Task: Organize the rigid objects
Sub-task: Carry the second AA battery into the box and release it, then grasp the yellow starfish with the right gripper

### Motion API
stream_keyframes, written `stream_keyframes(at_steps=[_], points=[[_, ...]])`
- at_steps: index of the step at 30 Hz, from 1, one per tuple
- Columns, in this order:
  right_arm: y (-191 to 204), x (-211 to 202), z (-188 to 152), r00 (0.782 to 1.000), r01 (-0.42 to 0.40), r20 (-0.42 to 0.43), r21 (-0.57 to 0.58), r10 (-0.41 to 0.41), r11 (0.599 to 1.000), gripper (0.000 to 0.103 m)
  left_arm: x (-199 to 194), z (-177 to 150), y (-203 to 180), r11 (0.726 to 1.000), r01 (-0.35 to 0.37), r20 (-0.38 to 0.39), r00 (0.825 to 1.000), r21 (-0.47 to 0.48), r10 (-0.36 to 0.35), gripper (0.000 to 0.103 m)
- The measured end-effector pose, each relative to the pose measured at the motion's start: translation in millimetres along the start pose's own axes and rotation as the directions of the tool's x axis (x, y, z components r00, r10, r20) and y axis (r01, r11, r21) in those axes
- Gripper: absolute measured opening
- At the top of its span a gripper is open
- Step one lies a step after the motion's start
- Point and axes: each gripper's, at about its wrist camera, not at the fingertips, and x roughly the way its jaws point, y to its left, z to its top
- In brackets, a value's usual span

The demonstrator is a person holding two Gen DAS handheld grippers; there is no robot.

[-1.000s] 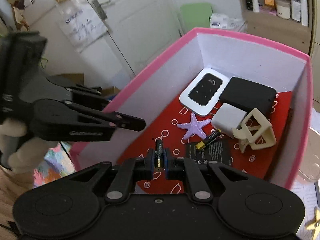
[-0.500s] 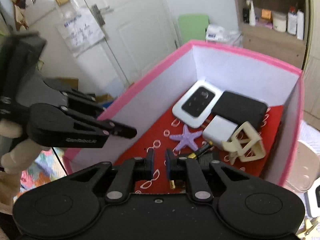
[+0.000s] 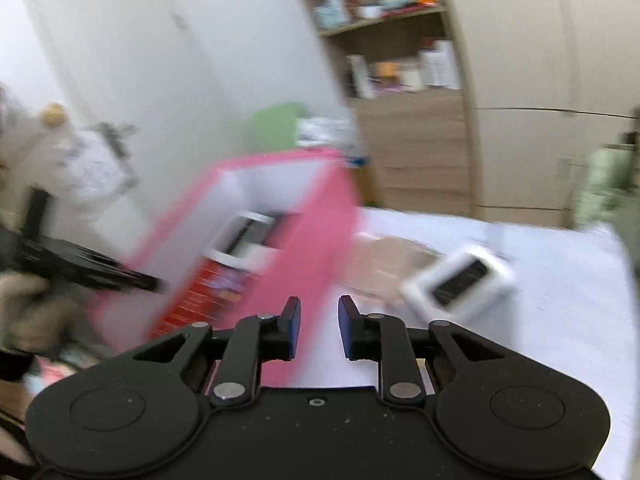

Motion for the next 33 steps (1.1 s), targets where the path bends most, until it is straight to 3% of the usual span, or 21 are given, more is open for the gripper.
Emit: stream_keyframes(at_steps=[2,4,9,15,20,25,26,27,28,29,33], points=[[-7,5,-13,0.998,0.063,-0.025,-0.017,-0.063,0.998,0.032,1,0,2,1.000,0.005,-0.003,1.000,-0.015,-0.005,0.011],[-14,14,-26,0.994,0.092,-0.059,-0.012,-0.092,0.996,0.042,2,0,3,0.999,0.008,-0.010,1.000,-0.033,-0.008,0.011],[-20,32,-39,0.984,0.156,-0.088,-0.023,-0.158,0.987,0.048,-1,0,2,0.999,0.005,-0.013,1.000,-0.041,-0.006,0.011],[-26,41,-35,0.985,0.161,-0.051,-0.032,-0.163,0.986,0.060,-1,1,2,0.998,0.005,-0.021,1.000,-0.057,-0.006,0.011],[-27,59,-34,0.982,0.180,-0.061,-0.001,-0.179,0.984,0.062,-3,3,3,0.998,0.008,-0.033,0.999,-0.055,-0.010,0.011],[-27,67,-30,0.975,0.221,-0.024,0.021,-0.220,0.975,0.071,-5,4,3,0.998,0.012,-0.026,1.000,-0.065,-0.013,0.011],[-27,67,-30,0.973,0.228,-0.019,0.014,-0.228,0.974,0.070,-5,4,4,0.997,0.014,-0.026,1.000,-0.070,-0.016,0.011],[-26,67,-31,0.968,0.249,-0.013,-0.003,-0.249,0.968,0.060,-5,4,5,0.997,0.017,-0.027,0.999,-0.075,-0.019,0.011],[-26,66,-32,0.961,0.277,-0.008,-0.020,-0.277,0.961,0.044,-5,4,6,0.997,0.021,-0.029,0.999,-0.078,-0.023,0.011],[-27,65,-32,0.957,0.290,-0.006,-0.028,-0.291,0.957,0.038,-5,4,6,0.997,0.023,-0.030,0.999,-0.080,-0.025,0.011],[-43,53,-33,0.975,0.224,-0.016,0.066,-0.223,0.972,0.038,-5,4,7,0.997,0.017,-0.027,0.999,-0.078,-0.019,0.011]])
